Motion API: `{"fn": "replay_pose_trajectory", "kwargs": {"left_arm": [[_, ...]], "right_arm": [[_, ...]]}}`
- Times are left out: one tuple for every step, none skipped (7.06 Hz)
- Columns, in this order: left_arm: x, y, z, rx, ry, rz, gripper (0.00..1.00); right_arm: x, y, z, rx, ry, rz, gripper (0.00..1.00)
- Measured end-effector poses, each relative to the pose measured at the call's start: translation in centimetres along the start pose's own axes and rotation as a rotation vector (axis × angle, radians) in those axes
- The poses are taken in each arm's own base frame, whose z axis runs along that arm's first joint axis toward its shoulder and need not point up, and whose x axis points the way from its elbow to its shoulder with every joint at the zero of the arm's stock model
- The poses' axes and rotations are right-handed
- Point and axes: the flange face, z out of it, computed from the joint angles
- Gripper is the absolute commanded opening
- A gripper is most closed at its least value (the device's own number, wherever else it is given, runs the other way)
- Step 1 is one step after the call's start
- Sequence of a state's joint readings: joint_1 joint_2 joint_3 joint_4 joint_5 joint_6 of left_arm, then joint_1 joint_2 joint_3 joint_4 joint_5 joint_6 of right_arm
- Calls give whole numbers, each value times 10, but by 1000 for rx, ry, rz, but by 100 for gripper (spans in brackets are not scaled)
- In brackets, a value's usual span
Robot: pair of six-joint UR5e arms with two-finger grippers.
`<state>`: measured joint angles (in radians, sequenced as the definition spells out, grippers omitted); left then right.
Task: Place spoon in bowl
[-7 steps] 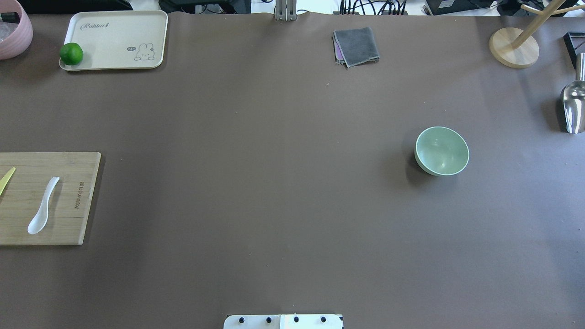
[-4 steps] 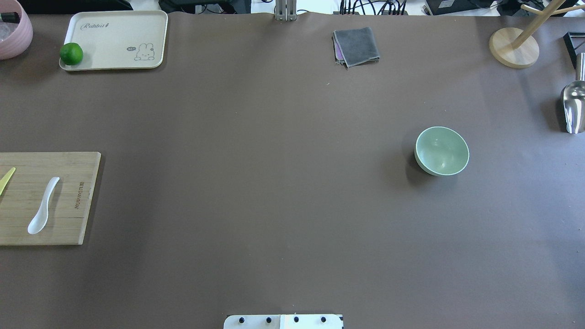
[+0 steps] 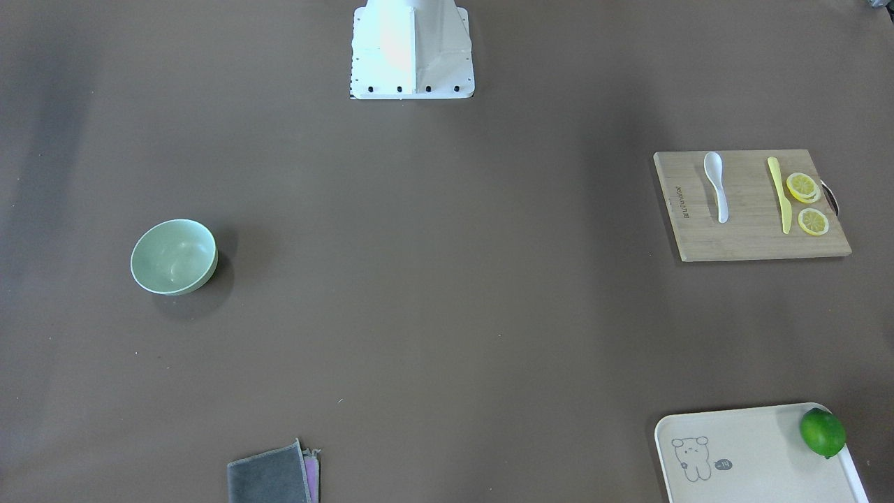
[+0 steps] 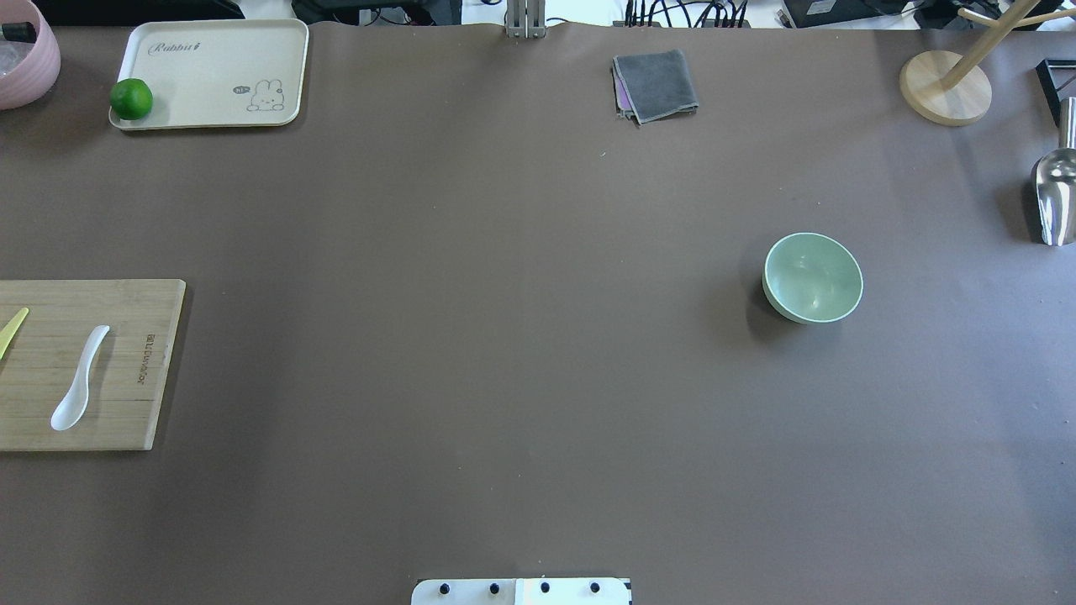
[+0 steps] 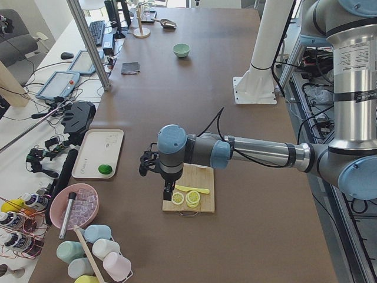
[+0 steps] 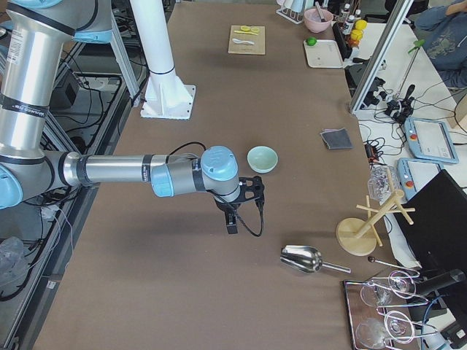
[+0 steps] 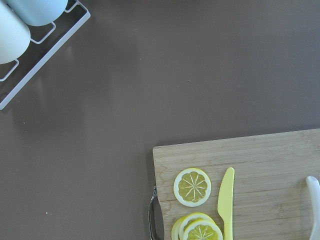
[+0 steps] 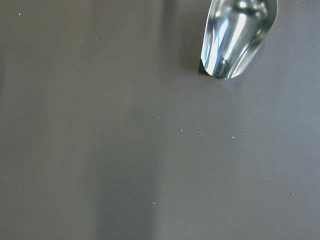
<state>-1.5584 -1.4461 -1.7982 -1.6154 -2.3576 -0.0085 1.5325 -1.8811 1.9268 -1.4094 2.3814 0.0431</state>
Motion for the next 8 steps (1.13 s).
{"fn": "replay_pose_trajectory", "kwargs": {"left_arm": [[2,-1,0,0,2,4,97],[4,-1,0,1,5,9,98],[5,-1,-1,3,8,11,98],[6,-1,-1,1,9,6,98],[5,0,0,-3,10,-2,98],[5,2,0,-7,11,-6,98],[5,3,1,-8,12,-8,98],[5,3,1,-7,12,-5,98]], "right_arm": [[0,-1,-1,3,0,-1,100],[0,-1,-2,5,-2,-1,100],[0,1,-2,6,-1,-2,100],[0,2,-3,10,1,-5,100],[0,3,-3,14,0,-7,100],[-1,3,-3,15,-4,-4,100],[-2,3,-4,16,-9,-1,100],[-2,3,-4,16,-11,0,100]]}}
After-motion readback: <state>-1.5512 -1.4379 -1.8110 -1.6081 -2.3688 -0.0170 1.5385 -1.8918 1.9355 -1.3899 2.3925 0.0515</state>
